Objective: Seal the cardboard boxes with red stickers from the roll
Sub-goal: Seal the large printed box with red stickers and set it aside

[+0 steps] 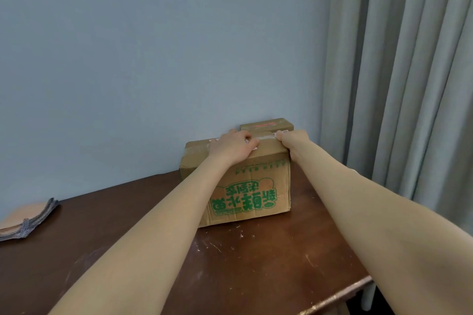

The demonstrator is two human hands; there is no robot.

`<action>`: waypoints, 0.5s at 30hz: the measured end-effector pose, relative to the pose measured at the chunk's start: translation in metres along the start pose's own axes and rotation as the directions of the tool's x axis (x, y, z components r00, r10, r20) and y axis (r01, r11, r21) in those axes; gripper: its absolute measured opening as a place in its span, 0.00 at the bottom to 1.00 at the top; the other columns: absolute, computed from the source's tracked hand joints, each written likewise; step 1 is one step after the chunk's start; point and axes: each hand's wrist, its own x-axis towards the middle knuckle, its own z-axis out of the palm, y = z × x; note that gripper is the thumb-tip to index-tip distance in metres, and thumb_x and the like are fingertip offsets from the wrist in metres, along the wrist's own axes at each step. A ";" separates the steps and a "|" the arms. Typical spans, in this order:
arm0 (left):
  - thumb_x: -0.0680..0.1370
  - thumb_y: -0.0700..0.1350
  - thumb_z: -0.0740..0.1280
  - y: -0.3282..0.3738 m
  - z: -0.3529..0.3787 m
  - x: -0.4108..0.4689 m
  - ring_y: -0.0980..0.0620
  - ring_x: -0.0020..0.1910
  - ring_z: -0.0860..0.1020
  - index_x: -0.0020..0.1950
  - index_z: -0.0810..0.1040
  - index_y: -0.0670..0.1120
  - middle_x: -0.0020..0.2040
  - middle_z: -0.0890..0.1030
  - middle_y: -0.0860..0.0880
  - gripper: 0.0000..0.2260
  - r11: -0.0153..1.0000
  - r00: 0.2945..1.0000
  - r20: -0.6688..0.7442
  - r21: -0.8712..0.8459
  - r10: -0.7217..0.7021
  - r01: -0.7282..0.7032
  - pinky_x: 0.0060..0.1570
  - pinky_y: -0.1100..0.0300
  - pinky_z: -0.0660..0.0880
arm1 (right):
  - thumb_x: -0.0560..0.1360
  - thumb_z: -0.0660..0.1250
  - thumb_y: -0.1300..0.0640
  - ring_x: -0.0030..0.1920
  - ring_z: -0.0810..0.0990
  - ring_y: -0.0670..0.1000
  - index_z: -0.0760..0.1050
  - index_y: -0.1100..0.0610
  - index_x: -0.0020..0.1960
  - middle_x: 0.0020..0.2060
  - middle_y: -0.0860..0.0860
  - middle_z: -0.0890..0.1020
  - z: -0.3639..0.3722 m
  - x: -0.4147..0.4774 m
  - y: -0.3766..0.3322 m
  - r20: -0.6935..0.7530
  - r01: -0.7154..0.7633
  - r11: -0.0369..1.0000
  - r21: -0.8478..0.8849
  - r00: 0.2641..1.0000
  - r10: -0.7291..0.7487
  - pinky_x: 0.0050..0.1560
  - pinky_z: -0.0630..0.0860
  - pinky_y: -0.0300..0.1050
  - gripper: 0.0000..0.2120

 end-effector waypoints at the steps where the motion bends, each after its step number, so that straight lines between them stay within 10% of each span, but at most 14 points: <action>1: 0.79 0.62 0.53 0.000 0.000 0.001 0.45 0.65 0.71 0.68 0.71 0.57 0.68 0.71 0.48 0.21 1.000 1.000 0.004 -0.005 0.000 0.000 0.62 0.46 0.70 | 0.77 0.62 0.61 0.43 0.71 0.52 0.67 0.60 0.38 0.34 0.53 0.70 -0.001 0.002 0.001 0.005 -0.016 1.000 -0.003 1.000 0.016 0.41 0.70 0.44 0.09; 8: 0.79 0.60 0.54 0.002 -0.003 0.004 0.45 0.63 0.73 0.67 0.72 0.56 0.68 0.72 0.49 0.20 1.000 1.000 0.016 -0.016 0.010 -0.010 0.60 0.47 0.72 | 0.74 0.68 0.66 0.44 0.77 0.54 0.75 0.63 0.50 0.42 0.57 0.78 -0.005 0.011 0.009 0.028 -0.024 0.999 0.030 0.999 0.023 0.38 0.72 0.44 0.06; 15: 0.81 0.49 0.57 0.015 -0.004 0.004 0.47 0.61 0.75 0.63 0.78 0.52 0.62 0.78 0.49 0.15 0.989 0.997 -0.026 -0.124 0.076 -0.079 0.58 0.50 0.74 | 0.69 0.68 0.66 0.31 0.69 0.51 0.68 0.57 0.33 0.31 0.52 0.71 -0.008 0.008 0.007 0.046 -0.009 1.000 0.025 0.999 0.008 0.27 0.64 0.42 0.12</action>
